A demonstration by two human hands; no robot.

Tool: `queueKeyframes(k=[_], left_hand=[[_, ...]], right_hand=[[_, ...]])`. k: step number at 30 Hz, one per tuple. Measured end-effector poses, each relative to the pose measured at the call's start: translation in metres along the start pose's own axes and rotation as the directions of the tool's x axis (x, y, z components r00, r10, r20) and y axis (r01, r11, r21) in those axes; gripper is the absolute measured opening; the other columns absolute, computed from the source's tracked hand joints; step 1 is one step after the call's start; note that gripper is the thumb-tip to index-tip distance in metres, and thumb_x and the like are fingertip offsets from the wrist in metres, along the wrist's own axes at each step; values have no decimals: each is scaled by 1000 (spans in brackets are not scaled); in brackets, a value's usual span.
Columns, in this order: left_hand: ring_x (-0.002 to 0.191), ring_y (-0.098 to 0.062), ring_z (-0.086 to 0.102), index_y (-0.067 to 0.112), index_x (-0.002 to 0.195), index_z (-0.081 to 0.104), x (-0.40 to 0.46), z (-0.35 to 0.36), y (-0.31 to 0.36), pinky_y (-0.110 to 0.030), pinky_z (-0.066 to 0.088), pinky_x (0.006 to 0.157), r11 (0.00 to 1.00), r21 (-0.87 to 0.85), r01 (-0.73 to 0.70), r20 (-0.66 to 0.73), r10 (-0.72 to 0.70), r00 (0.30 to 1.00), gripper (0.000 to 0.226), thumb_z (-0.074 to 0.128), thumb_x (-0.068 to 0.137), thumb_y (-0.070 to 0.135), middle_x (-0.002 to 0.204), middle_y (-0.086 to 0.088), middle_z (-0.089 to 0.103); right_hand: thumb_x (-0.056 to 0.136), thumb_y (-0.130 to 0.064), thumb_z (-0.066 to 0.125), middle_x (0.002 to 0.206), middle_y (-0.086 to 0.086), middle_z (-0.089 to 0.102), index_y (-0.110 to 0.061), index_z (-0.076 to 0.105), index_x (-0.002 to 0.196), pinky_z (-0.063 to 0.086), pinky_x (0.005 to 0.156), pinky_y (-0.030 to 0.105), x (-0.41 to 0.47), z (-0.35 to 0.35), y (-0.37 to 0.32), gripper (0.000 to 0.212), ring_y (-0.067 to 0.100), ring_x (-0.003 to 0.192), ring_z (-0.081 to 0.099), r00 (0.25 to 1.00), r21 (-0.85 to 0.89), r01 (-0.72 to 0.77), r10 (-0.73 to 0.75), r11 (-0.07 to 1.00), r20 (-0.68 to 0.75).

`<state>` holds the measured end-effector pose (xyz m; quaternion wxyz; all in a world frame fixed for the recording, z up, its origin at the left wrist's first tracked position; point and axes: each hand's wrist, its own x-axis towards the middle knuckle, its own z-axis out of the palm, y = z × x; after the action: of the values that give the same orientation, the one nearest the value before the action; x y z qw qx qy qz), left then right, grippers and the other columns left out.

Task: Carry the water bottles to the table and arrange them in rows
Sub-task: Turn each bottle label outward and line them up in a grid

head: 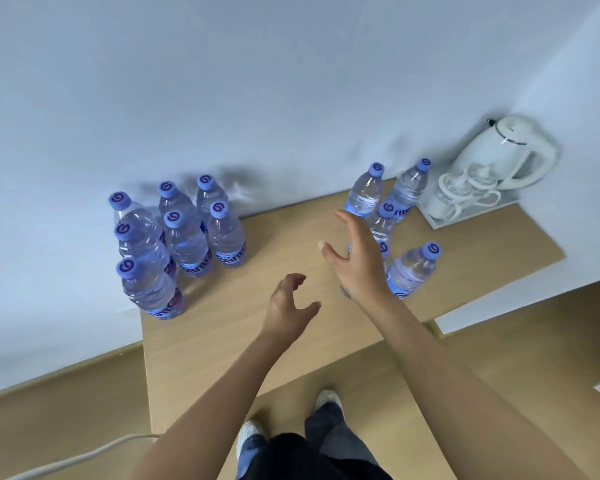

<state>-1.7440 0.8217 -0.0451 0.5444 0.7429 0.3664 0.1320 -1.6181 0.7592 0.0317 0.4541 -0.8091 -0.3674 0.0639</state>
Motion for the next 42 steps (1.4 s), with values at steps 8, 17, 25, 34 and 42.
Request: queueKeyframes(k=[8,17,25,34,42], left_hand=[[121,-11,49,11,132,51,28,53,36,-21,38,95,1000,24,7,24,-7,1000,57,75,81,13,130,1,57],[121,-12,50,11,134,51,39,71,38,-19,36,93,996,34,78,-23,-77,997,60,75,78,8,125,4,57],[124,-13,49,14,138,46,37,57,33,-21,39,92,988,38,150,16,-150,989,76,82,72,9,131,4,54],[110,-5,61,26,123,56,22,12,63,-16,47,89,985,-172,26,-27,-31,999,65,89,67,20,112,12,68],[73,-14,64,12,107,55,-1,-36,117,-28,54,65,925,-368,-92,0,98,995,50,85,66,8,85,0,68]], right_hand=[[84,-16,79,127,2,62,-10,58,126,44,99,31,24,-50,54,48,19,119,57,994,42,-98,97,994,42],[79,-22,83,101,-14,68,-16,66,107,46,82,10,15,-29,105,34,0,95,64,877,266,-466,401,844,264],[83,-24,76,63,-12,62,-18,63,74,43,60,6,42,-23,89,17,-1,60,57,844,266,-509,414,819,341],[77,-39,77,67,6,66,0,69,73,48,69,29,84,-34,-1,40,16,65,62,849,427,-502,335,752,408],[76,-39,76,69,20,65,-7,64,63,52,66,34,103,-52,-84,37,29,66,64,767,548,-573,164,609,620]])
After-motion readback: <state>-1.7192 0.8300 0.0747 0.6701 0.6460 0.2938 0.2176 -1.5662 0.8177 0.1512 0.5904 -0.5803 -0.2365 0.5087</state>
